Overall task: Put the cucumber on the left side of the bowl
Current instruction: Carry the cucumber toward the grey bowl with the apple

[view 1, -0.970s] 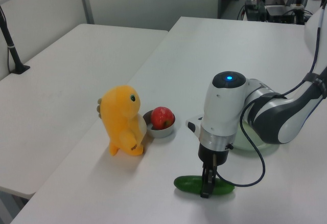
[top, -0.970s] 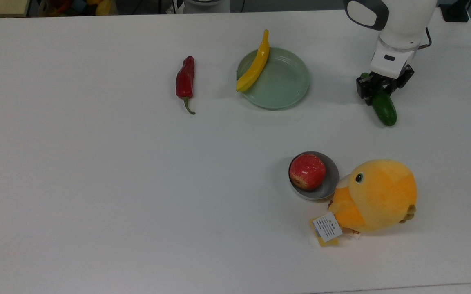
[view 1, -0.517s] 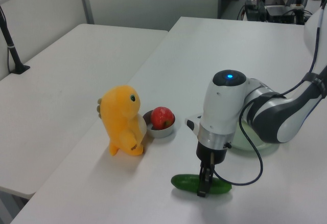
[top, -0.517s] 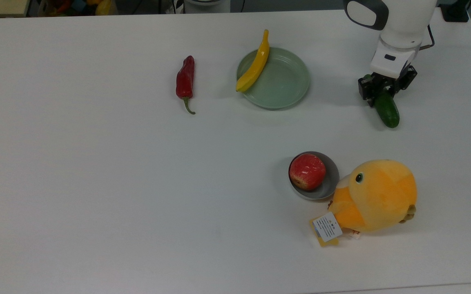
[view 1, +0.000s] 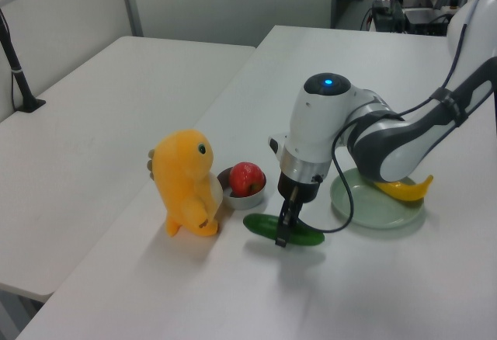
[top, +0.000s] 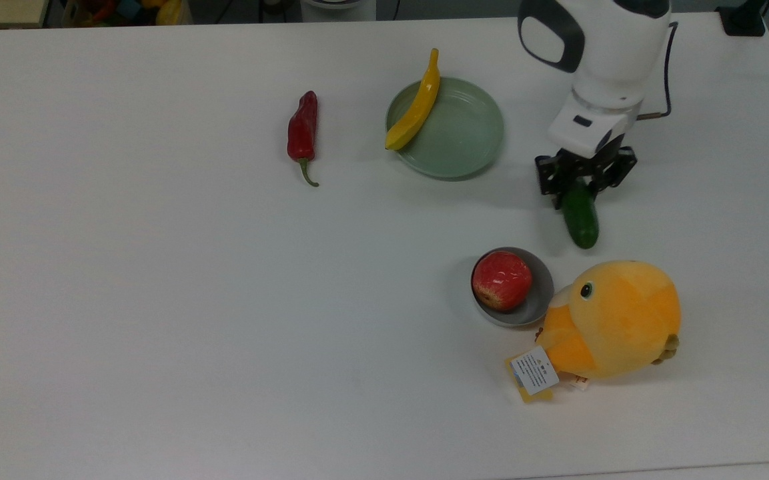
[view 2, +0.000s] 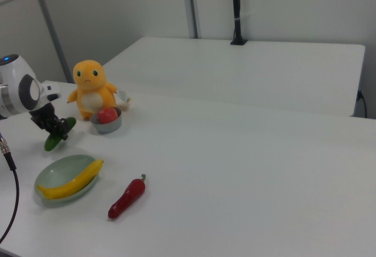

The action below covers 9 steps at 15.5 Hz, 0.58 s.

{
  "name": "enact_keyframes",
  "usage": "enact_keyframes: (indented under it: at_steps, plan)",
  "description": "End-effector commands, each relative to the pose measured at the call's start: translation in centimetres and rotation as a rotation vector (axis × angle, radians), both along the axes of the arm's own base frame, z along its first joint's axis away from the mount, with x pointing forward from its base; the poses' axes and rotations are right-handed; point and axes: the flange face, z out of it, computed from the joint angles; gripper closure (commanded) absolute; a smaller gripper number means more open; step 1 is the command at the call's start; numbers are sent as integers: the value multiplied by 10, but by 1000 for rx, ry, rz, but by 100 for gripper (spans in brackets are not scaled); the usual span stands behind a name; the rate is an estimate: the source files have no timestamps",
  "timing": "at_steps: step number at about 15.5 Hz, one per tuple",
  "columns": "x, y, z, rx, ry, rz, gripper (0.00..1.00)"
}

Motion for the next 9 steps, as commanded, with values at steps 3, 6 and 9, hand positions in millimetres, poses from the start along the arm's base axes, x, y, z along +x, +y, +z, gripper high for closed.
enact_keyframes:
  at_steps: [3, 6, 9]
  plan:
    - [16, -26, 5, -26, -40, -12, 85]
    - [22, -34, 5, -32, -43, -1, 85]
    - [32, -37, 19, -18, -72, -5, 82]
